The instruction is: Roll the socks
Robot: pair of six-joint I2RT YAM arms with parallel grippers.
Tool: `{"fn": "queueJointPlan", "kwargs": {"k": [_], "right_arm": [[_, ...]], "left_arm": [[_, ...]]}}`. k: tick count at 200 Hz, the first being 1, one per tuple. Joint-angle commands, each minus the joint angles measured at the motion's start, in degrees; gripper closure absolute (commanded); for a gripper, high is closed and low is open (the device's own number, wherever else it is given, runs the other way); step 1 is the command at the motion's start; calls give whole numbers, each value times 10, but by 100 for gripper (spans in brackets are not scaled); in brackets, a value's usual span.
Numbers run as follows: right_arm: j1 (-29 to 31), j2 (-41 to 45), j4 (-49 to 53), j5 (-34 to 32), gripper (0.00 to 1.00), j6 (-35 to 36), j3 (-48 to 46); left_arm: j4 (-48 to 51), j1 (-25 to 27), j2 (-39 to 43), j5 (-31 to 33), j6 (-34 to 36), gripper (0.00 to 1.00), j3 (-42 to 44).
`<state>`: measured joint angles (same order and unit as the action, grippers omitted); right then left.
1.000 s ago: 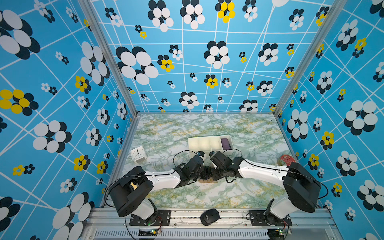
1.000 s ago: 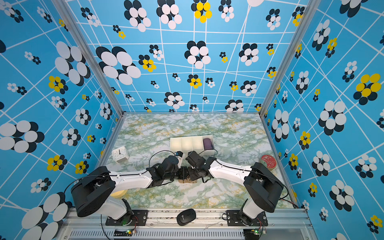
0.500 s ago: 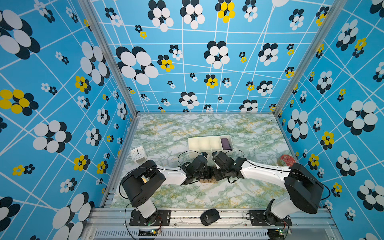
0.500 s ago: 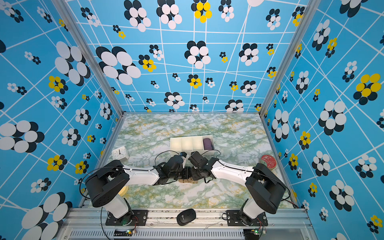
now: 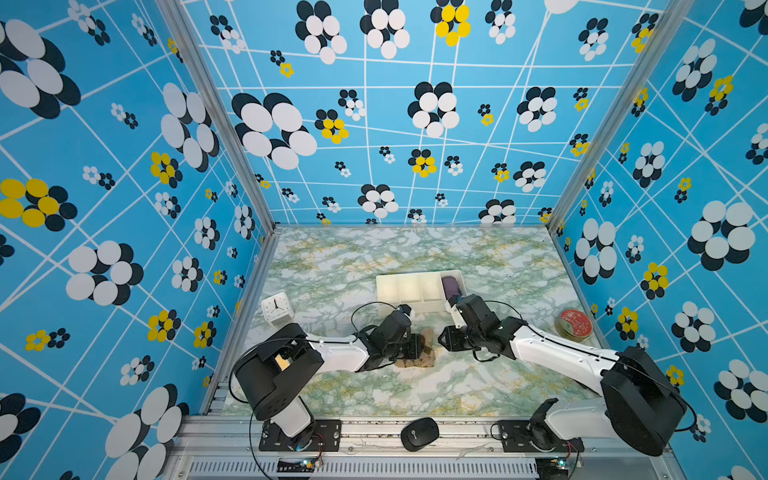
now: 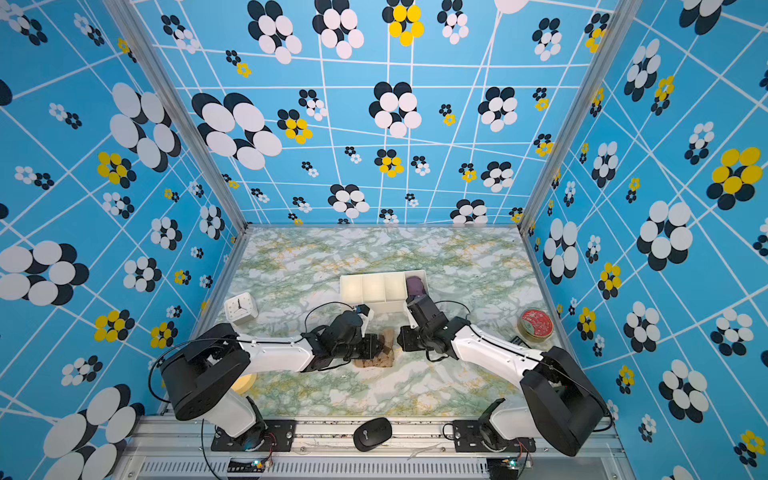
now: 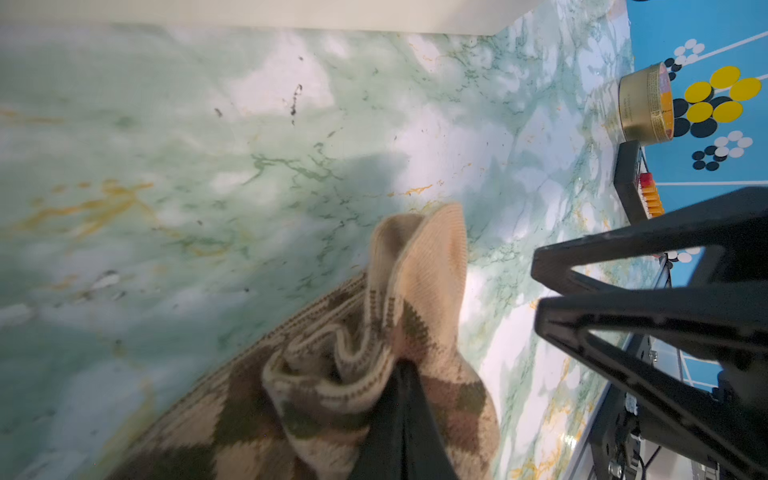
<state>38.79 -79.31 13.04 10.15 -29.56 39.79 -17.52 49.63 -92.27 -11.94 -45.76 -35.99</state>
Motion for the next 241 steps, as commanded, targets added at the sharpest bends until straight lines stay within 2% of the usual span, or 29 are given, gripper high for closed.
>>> {"fn": "queueJointPlan", "kwargs": {"k": [1, 105, 168, 241], "right_arm": [[-1, -14, -12, 25, 72, -8, -4], [14, -39, -4, 53, 77, -26, -5], [29, -73, 41, 33, 77, -18, 36], [31, -81, 46, 22, 77, -21, 47]], "left_arm": [[79, -7, 2, 23, 17, 95, 15], [4, -8, -4, 15, -8, 94, 68], [-12, -15, -1, 7, -16, 94, 84], [-58, -17, -20, -5, -28, 94, 91]]}}
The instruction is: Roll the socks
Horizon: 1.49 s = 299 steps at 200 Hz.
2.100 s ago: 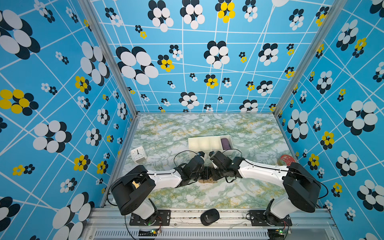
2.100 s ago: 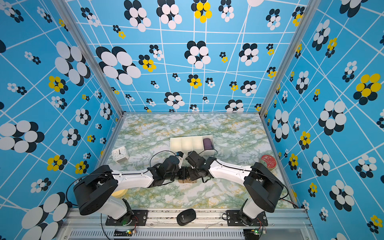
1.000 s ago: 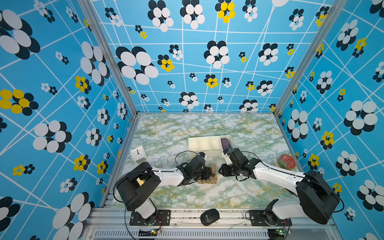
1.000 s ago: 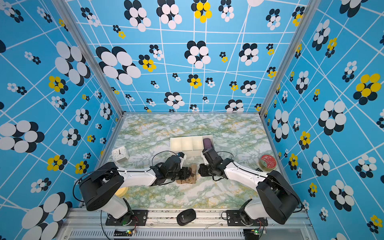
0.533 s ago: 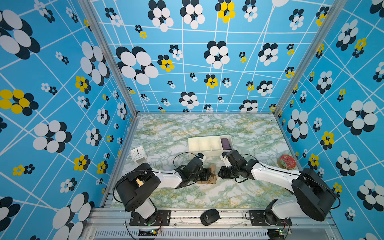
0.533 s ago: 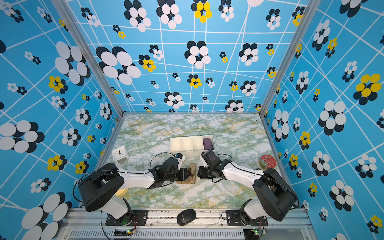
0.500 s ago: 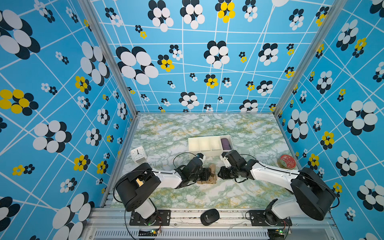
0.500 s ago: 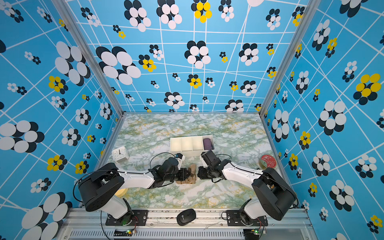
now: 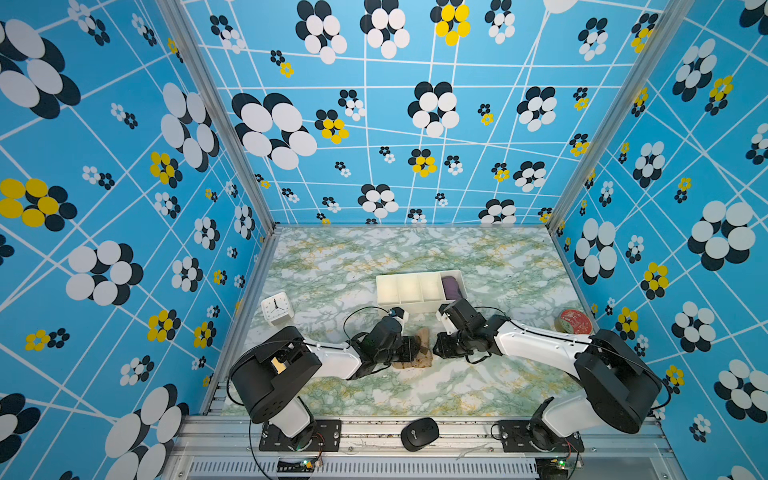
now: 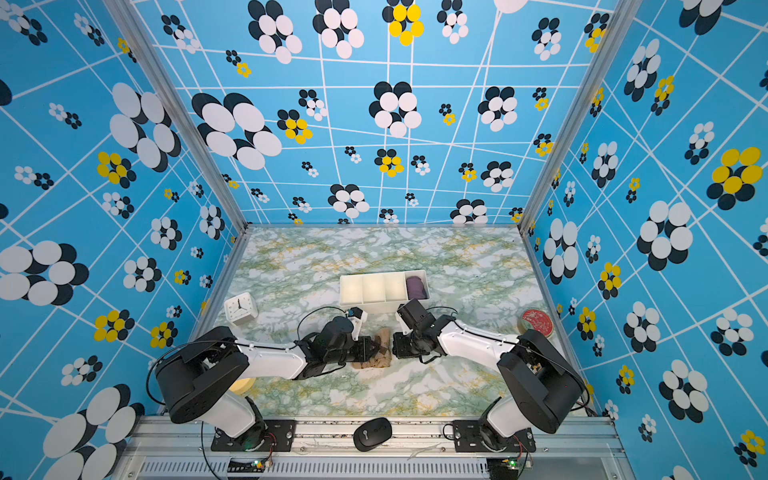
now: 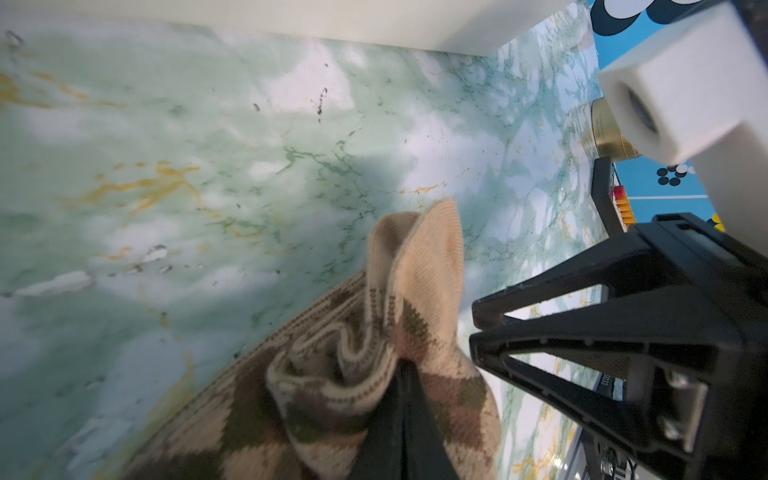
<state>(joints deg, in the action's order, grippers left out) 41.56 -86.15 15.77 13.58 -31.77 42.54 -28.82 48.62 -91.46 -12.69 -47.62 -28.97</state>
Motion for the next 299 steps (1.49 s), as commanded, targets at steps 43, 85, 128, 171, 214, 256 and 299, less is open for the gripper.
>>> {"fn": "queueJointPlan", "kwargs": {"k": [43, 85, 128, 171, 214, 256, 299], "right_arm": [[4, -29, 9, -7, 76, 7, 21], [5, -53, 1, -4, 76, 16, 30], [5, -49, -14, -3, 76, 12, 25], [7, -52, -50, 13, 76, 0, 13], [13, -52, -64, 23, 76, -2, 17], [15, -36, -84, 46, 76, -7, 16], [18, -44, -94, 72, 76, -8, 26]], "left_arm": [[49, -12, -24, -2, -11, 94, 26], [77, -21, -14, -5, 2, 94, 11], [90, -28, -6, -13, 7, 94, 16], [107, -29, 15, -12, 13, 94, 8], [128, -28, 42, -5, 17, 94, 4], [141, -28, 50, -5, 17, 94, 5], [147, -30, 63, -3, 16, 94, 16]]}}
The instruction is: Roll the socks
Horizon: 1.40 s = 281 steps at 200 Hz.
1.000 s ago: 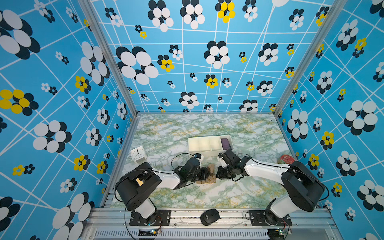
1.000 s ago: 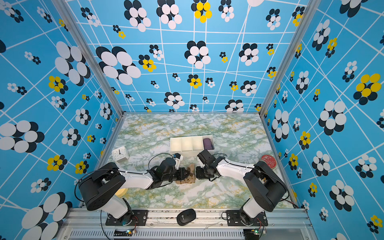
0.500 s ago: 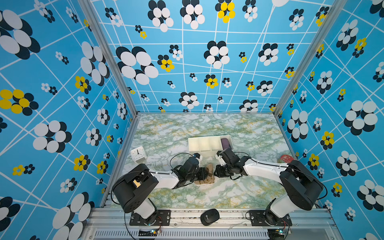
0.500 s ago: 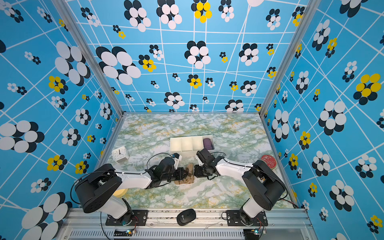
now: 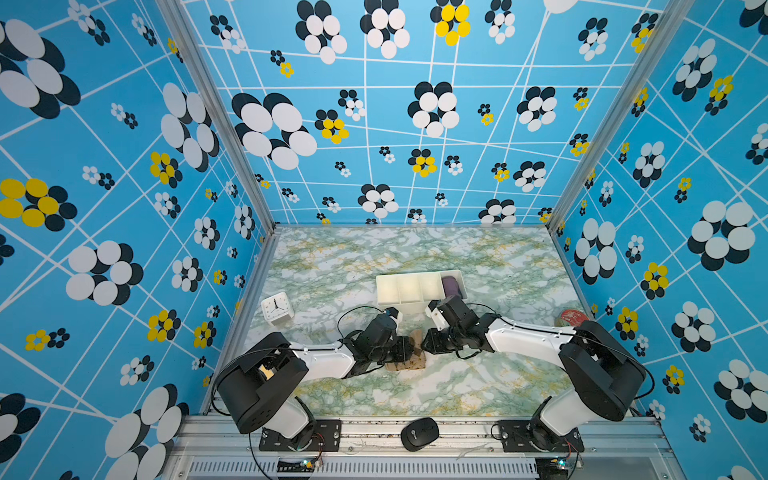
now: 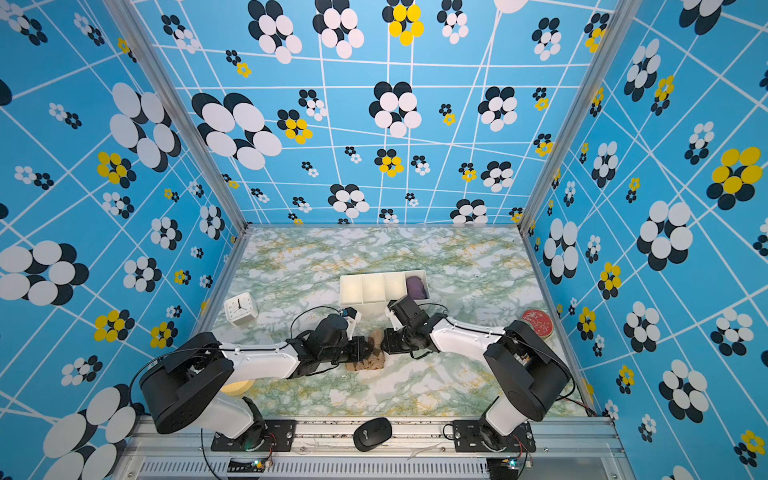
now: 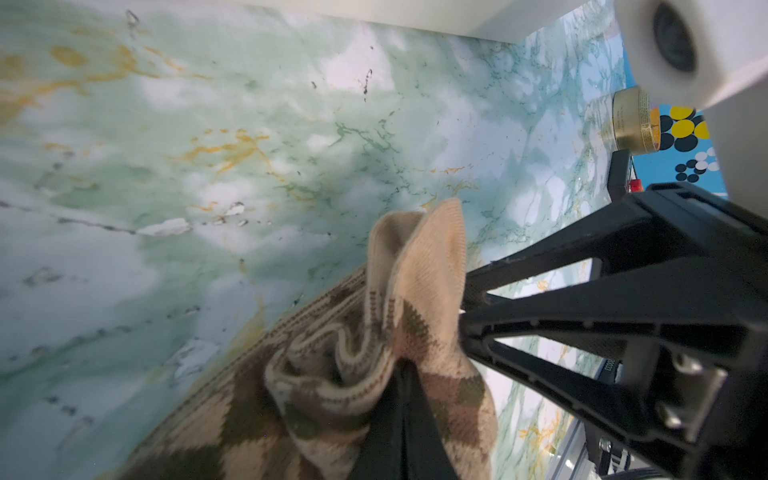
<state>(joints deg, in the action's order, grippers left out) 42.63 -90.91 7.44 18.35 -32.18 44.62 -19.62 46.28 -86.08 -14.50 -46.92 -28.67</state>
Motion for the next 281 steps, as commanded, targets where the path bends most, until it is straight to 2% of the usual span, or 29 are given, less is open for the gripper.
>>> {"fn": "queueJointPlan", "kwargs": {"k": [1, 31, 53, 84, 109, 135, 168, 209, 249, 281], "right_arm": [[8, 3, -10, 25, 76, -3, 6], [9, 15, 3, 4, 76, -3, 8], [10, 30, 57, -44, 76, 11, 23], [10, 24, 107, -76, 76, 25, 48], [10, 29, 103, -77, 76, 21, 46], [10, 35, 86, -51, 76, 13, 39], [10, 15, 90, -61, 76, 11, 45], [10, -14, 107, -72, 71, 31, 68], [27, -36, 138, -77, 69, 40, 103], [40, -55, 162, -102, 72, 39, 123]], "left_arm": [[56, -7, 9, 15, 9, 94, 13], [68, -12, 24, 15, 12, 94, 18], [67, -17, 27, 13, 13, 94, 23], [47, -20, 28, 14, 6, 97, 37], [32, -21, 33, 19, 1, 100, 46], [43, -23, 37, 19, 7, 100, 43], [44, -29, 53, 26, 7, 100, 63], [37, -37, 69, 29, 10, 100, 76], [39, -38, 54, 20, 18, 100, 61], [9, -38, 17, 1, 14, 100, 56]]}}
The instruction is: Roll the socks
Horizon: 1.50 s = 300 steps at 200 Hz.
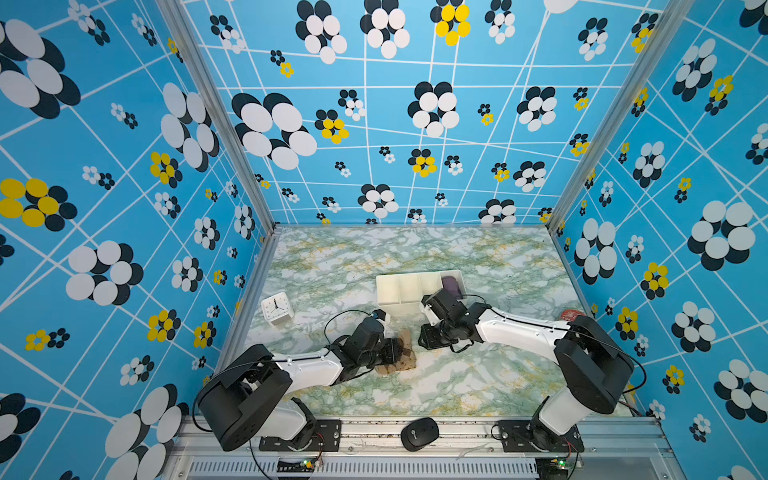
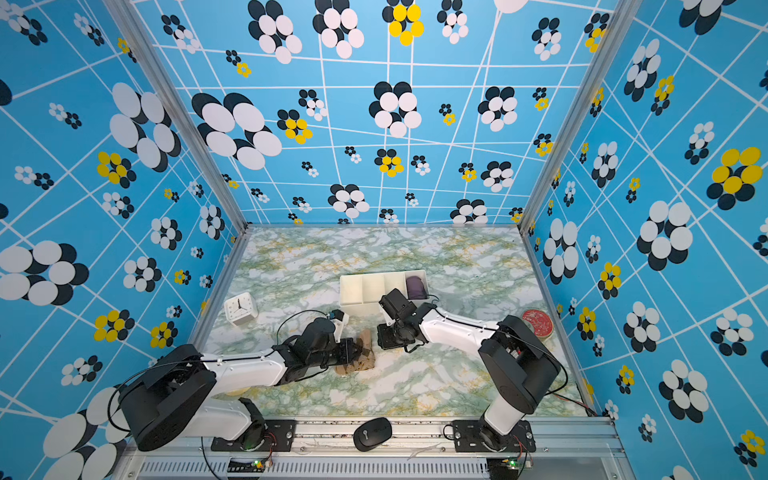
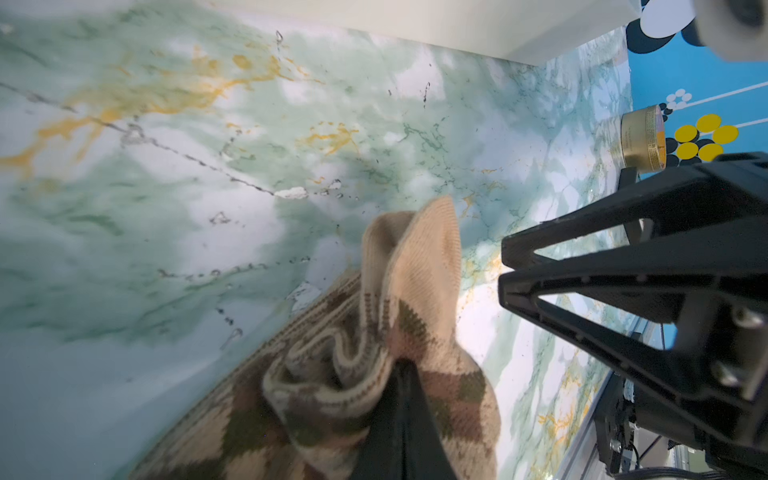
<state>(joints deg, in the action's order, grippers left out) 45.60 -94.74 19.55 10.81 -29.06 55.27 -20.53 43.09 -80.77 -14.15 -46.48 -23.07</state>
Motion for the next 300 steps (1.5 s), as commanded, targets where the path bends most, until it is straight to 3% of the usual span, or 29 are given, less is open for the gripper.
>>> {"fn": "queueJointPlan", "kwargs": {"k": [1, 33, 73, 143, 217, 268, 300], "right_arm": [[11, -17, 41, -27, 72, 8, 17], [37, -36, 61, -51, 75, 1, 33], [52, -50, 63, -59, 76, 0, 46], [52, -22, -64, 31, 75, -18, 12], [35, 3, -164, 80, 75, -47, -32], [18, -8, -280, 151, 74, -98, -68], [15, -12, -289, 156, 71, -106, -74]], "left_arm": [[16, -6, -37, -3, 9, 100, 0], [-46, -3, -69, -13, -12, 100, 20], [-55, 3, -72, -8, -19, 100, 34], [-43, 2, -58, -1, -24, 100, 56], [-33, -6, -31, 5, -25, 100, 75], [-43, -9, -34, 1, -28, 100, 80], [-53, -10, -42, -3, -30, 100, 80]]}}
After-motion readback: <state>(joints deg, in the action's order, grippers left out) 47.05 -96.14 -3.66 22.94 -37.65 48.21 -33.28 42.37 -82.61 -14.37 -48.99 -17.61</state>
